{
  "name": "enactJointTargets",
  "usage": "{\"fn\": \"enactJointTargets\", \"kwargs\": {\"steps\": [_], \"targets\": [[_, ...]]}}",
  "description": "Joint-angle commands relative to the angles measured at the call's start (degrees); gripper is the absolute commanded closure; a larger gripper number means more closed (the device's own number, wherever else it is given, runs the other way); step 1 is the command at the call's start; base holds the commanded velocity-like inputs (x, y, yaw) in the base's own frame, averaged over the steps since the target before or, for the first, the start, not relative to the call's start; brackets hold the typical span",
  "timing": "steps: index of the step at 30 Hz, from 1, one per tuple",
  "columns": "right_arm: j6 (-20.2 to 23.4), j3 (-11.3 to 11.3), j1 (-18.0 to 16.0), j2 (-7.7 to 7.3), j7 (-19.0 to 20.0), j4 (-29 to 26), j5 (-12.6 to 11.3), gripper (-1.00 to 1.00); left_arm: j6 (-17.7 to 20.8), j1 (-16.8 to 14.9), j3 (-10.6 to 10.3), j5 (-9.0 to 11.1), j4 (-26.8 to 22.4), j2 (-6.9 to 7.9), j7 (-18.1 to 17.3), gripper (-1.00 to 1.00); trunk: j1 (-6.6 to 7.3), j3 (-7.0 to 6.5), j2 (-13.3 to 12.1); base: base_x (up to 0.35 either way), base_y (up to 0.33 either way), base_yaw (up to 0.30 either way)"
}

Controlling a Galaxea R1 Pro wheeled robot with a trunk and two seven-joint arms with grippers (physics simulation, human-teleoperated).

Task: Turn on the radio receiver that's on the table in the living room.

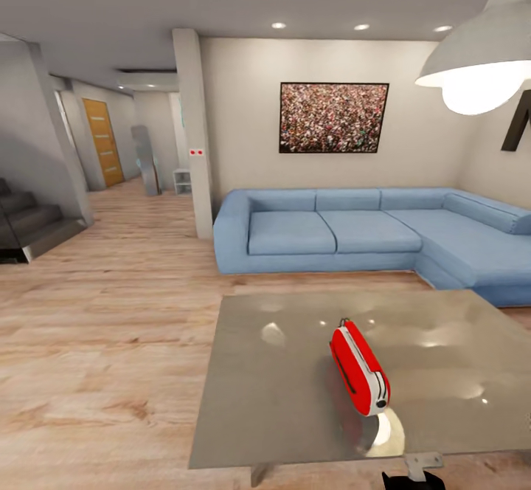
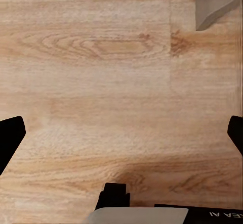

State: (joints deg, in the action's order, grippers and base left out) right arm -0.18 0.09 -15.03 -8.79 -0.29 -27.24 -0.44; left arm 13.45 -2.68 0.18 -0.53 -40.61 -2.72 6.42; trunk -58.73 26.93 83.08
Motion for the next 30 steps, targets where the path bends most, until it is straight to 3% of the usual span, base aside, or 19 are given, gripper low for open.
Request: {"fn": "enactJointTargets", "kwargs": {"steps": [1,16,22,23,25,26,30], "targets": [[0.0,0.0,0.0,0.0,0.0,0.0,0.0,-1.0,0.0,0.0,0.0,0.0,0.0,0.0,0.0,-1.0,0.0,0.0,0.0,0.177,-0.298,0.001],[0.1,0.5,0.0,0.4,0.0,0.0,0.2,-1.0,0.0,0.0,0.0,0.1,0.0,0.16,-0.1,-1.0,0.0,0.0,0.0,0.119,-0.262,0.0],[0.9,5.5,-0.1,2.17,-0.1,-2.5,0.5,-1.0,-0.1,0.0,0.1,0.2,0.0,0.25,-0.1,-1.0,0.0,0.0,0.0,0.009,-0.02,0.0],[2.1,6.5,-0.1,2.66,-0.2,-4.1,0.5,-1.0,-0.1,0.0,0.1,0.1,0.0,0.25,-0.1,-1.0,0.0,0.0,0.0,0.002,-0.005,0.0],[9.0,8.7,-0.1,4.03,-0.2,-9.2,0.5,-1.0,-0.1,0.0,0.1,0.1,0.0,0.26,-0.1,-1.0,0.0,0.0,0.0,0.001,-0.002,0.0],[10.7,9.0,-0.1,4.33,-0.2,-10.3,0.5,-1.0,-0.1,0.0,0.1,0.1,0.0,0.26,-0.1,-1.0,0.0,0.0,0.0,0.001,-0.001,0.0],[24.4,10.4,-0.1,5.65,-0.1,-21.4,0.5,-1.0,-0.1,0.0,0.1,0.1,0.0,0.26,-0.1,-1.0,0.0,0.0,0.0,0.0,0.0,0.0]]}}
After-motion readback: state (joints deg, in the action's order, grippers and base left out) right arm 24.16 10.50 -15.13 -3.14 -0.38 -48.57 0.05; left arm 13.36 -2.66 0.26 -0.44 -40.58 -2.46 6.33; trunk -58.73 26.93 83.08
